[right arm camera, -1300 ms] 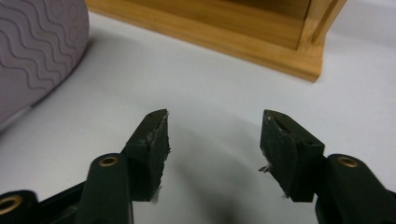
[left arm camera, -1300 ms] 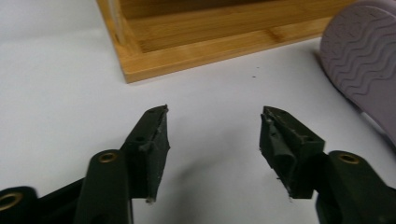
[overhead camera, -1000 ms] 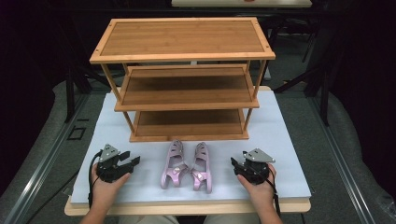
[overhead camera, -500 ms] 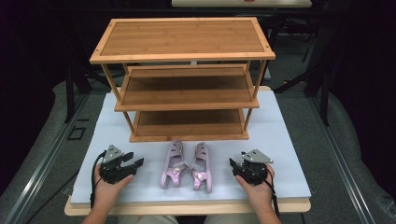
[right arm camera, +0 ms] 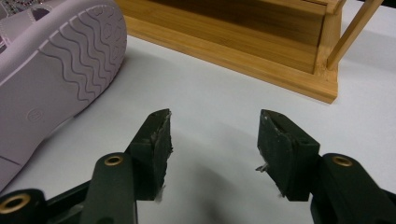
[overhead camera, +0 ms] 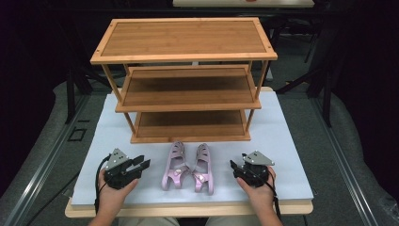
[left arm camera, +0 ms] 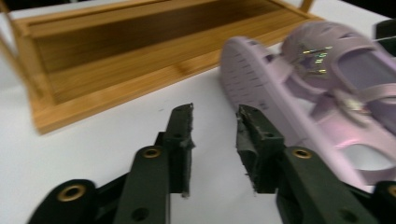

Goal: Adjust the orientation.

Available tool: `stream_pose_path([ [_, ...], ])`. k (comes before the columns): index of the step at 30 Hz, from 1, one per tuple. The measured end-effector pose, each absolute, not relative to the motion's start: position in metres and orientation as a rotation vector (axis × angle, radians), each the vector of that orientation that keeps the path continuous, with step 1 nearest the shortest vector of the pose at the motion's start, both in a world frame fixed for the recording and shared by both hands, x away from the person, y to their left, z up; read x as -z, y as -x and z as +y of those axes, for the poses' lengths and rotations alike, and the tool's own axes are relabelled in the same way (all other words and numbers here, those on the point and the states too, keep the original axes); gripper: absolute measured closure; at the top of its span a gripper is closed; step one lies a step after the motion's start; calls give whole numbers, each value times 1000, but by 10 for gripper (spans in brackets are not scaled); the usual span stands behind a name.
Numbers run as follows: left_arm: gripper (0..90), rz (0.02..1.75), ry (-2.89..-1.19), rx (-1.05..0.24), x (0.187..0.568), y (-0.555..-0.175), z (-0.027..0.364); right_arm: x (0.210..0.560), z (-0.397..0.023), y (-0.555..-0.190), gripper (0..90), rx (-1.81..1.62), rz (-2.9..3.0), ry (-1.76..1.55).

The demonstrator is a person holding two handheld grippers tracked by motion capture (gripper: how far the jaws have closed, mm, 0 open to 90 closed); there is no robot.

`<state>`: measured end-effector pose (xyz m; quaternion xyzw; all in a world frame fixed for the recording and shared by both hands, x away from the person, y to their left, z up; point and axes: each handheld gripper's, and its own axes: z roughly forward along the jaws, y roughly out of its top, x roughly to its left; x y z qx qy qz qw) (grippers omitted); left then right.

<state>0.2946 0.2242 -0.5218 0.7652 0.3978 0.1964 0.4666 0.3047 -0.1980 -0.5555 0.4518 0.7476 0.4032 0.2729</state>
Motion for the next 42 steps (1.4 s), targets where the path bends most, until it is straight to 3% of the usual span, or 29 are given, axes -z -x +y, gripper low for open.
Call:
stream_pose_path([
  [10,890,843,-1929,-460,511,-280,201,556,-198,-305,441,-1085,2010,-1216],
  [27,896,774,-2011,-410,522,-277,176,556,-199,-305,441,-1090,2004,-1227],
  [42,896,806,-2031,-429,525,-280,183,556,-204,-306,441,-1113,1997,-1254],
])
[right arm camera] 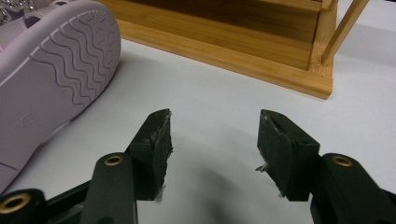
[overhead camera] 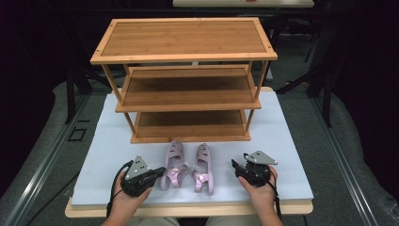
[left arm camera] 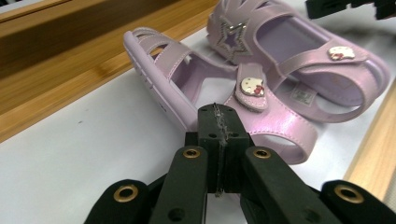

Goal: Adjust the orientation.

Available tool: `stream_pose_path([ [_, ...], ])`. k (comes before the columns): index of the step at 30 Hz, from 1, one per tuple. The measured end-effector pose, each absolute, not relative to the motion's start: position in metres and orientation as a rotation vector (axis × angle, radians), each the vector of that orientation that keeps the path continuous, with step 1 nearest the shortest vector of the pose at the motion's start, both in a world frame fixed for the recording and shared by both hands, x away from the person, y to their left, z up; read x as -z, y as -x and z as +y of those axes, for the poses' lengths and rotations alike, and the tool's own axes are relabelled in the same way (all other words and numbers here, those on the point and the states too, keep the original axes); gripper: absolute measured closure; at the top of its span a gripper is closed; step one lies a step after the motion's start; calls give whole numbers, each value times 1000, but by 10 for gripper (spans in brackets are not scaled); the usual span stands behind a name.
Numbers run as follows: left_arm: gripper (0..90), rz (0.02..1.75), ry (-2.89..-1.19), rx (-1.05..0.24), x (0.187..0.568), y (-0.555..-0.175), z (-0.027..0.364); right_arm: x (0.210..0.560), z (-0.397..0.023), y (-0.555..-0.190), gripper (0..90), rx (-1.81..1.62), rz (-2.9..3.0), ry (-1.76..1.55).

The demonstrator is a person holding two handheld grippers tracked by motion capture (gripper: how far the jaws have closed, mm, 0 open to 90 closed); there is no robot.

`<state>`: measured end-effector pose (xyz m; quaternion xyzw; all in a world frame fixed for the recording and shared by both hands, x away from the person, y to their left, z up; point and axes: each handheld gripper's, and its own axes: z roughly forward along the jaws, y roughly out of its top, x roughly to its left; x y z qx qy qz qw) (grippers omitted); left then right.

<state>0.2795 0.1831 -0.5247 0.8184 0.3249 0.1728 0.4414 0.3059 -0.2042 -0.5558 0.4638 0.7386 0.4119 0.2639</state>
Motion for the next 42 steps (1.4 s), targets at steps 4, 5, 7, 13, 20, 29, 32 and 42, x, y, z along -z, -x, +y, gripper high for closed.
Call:
stream_pose_path([
  [4,897,840,-2044,-452,526,-280,190,556,-204,-306,442,-1112,1991,-1262],
  [5,897,855,-2054,-457,527,-281,193,556,-205,-306,441,-1110,1990,-1263],
  [7,897,890,-2070,-459,529,-282,198,556,-206,-306,442,-1117,1991,-1264],
  [13,898,1006,-2125,-419,538,-290,211,557,-208,-307,442,-1118,1984,-1280],
  [20,894,1106,-2106,-407,538,-297,223,556,-210,-307,442,-1124,1976,-1284],
  [29,689,1087,-1842,-335,512,-289,228,557,-212,-308,442,-1138,1970,-1305],
  [32,644,1073,-1857,-331,516,-289,219,557,-212,-308,442,-1146,1968,-1309],
  [42,773,1094,-2029,-386,526,-301,210,556,-215,-308,442,-1144,1958,-1318],
])
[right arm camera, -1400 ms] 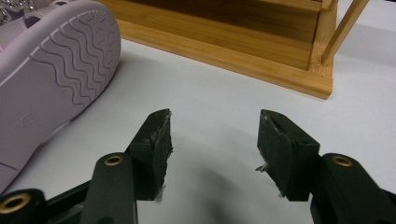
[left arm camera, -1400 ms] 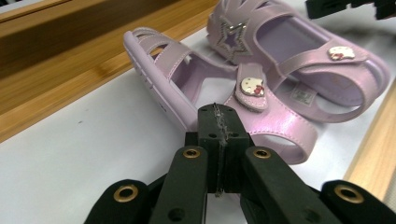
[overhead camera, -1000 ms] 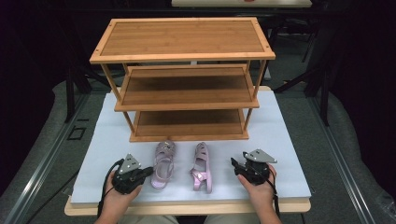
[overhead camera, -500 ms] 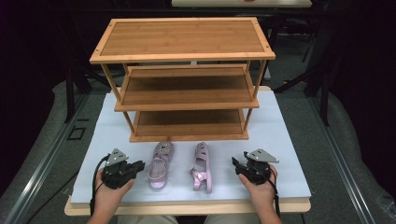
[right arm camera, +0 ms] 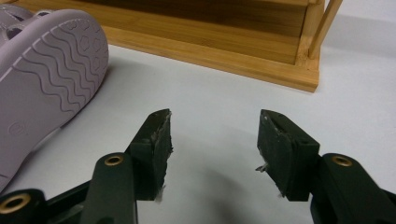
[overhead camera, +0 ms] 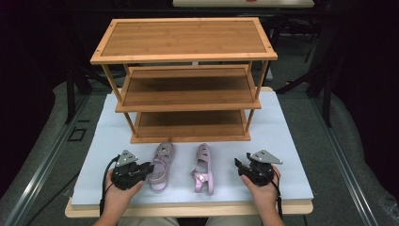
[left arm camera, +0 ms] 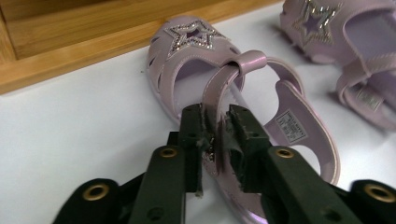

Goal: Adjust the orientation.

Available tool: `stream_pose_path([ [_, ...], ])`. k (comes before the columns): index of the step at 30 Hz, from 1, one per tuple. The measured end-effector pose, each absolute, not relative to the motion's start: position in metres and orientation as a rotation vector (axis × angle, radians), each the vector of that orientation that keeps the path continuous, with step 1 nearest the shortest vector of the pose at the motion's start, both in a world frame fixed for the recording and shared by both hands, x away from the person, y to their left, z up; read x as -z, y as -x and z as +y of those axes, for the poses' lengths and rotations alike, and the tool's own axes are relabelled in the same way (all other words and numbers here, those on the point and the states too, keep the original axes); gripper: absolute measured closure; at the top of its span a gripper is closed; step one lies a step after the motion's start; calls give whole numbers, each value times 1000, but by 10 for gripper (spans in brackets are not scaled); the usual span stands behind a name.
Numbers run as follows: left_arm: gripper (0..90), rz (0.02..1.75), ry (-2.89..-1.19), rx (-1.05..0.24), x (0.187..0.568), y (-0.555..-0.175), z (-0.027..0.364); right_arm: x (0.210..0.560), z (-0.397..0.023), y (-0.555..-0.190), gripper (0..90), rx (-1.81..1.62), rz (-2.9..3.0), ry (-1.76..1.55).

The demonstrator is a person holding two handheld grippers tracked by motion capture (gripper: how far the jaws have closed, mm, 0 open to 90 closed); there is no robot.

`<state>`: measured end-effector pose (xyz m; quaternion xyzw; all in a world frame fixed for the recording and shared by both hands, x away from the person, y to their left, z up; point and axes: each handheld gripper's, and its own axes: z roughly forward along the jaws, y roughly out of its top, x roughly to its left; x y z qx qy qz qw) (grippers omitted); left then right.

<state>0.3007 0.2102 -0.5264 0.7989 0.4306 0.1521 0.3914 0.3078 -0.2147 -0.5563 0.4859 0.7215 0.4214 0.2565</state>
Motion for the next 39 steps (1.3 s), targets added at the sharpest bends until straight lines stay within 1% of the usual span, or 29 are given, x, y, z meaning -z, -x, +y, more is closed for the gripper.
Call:
stream_pose_path([
  [2,804,1063,-2104,-449,520,-304,210,556,-216,-308,442,-1148,1956,-1318],
  [4,817,1041,-2170,-475,514,-311,213,556,-217,-308,442,-1158,1949,-1322],
  [8,819,969,-2368,-407,503,-330,218,556,-217,-308,442,-1168,1945,-1321],
  [11,813,941,-2474,-370,496,-338,212,556,-217,-308,442,-1164,1949,-1325],
  [14,764,971,-2546,-320,489,-345,203,557,-217,-309,441,-1153,1962,-1329],
  [16,703,1010,-2613,-294,486,-350,196,557,-217,-309,441,-1159,1974,-1328],
  [17,692,1025,-2652,-285,484,-352,193,557,-216,-310,441,-1163,1976,-1330],
  [20,682,1030,-2712,-280,482,-355,186,557,-217,-309,440,-1159,1970,-1327],
  [22,692,1020,-2742,-272,481,-357,183,557,-218,-309,440,-1157,1966,-1335],
  [25,755,1015,-2756,-204,481,-362,182,558,-218,-310,440,-1169,1964,-1336],
  [27,768,1028,-2775,-190,482,-364,181,557,-218,-310,440,-1165,1970,-1335],
  [31,765,1046,-2794,-150,486,-368,181,558,-218,-310,440,-1170,1967,-1333],
  [39,768,1048,-2838,-129,493,-373,178,558,-218,-310,440,-1162,1975,-1340],
])
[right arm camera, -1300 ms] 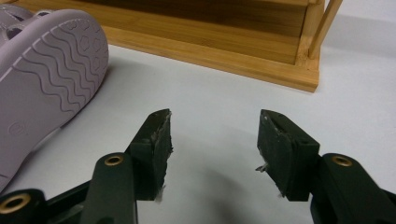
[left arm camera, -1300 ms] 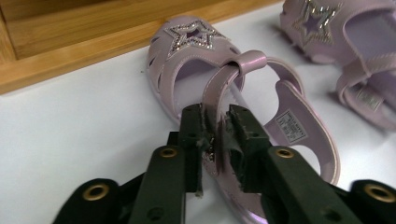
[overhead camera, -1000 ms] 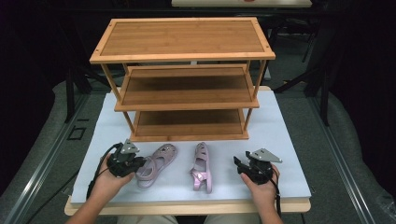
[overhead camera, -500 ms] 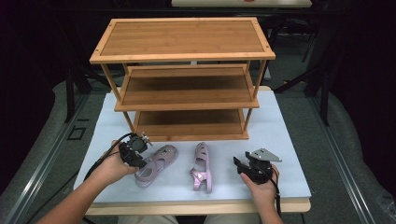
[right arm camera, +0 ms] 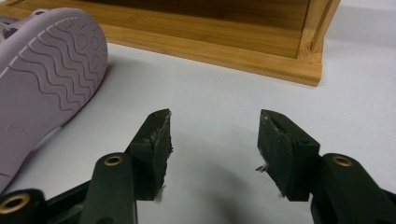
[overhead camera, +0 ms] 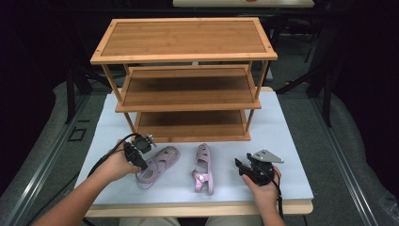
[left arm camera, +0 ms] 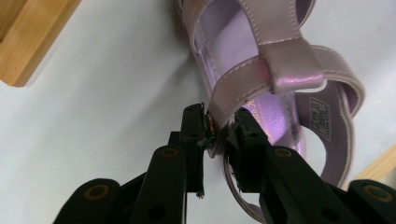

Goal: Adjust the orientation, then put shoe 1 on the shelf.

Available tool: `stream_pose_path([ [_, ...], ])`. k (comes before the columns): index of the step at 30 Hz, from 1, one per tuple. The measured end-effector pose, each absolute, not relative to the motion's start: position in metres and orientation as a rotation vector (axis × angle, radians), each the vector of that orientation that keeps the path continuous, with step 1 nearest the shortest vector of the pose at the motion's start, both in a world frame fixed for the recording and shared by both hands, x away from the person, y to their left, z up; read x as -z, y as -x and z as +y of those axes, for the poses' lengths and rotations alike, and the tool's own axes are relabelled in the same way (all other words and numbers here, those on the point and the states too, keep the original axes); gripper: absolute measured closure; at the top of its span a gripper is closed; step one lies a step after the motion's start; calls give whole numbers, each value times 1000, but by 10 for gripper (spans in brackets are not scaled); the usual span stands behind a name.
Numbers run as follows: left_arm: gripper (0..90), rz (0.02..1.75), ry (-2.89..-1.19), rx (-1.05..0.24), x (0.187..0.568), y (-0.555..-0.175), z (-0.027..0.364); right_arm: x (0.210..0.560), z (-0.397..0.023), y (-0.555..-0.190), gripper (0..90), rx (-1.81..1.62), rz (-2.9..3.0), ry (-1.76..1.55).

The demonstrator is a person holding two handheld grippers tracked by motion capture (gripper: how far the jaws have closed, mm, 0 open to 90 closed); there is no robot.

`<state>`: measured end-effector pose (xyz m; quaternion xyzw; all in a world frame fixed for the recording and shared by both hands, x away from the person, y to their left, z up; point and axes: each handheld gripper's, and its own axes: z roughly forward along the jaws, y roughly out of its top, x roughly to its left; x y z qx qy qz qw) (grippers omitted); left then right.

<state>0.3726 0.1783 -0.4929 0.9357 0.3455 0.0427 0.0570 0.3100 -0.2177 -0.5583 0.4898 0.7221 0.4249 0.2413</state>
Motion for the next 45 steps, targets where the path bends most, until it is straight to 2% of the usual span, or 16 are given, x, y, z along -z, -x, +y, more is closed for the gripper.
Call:
stream_pose_path([
  [31,789,1082,-2880,-85,497,-381,175,558,-218,-311,441,-1169,1977,-1342],
  [41,820,1067,-2896,-119,498,-379,173,559,-218,-311,440,-1170,1975,-1347],
  [45,824,1046,-2897,-172,497,-378,175,559,-218,-311,441,-1184,1969,-1345],
])
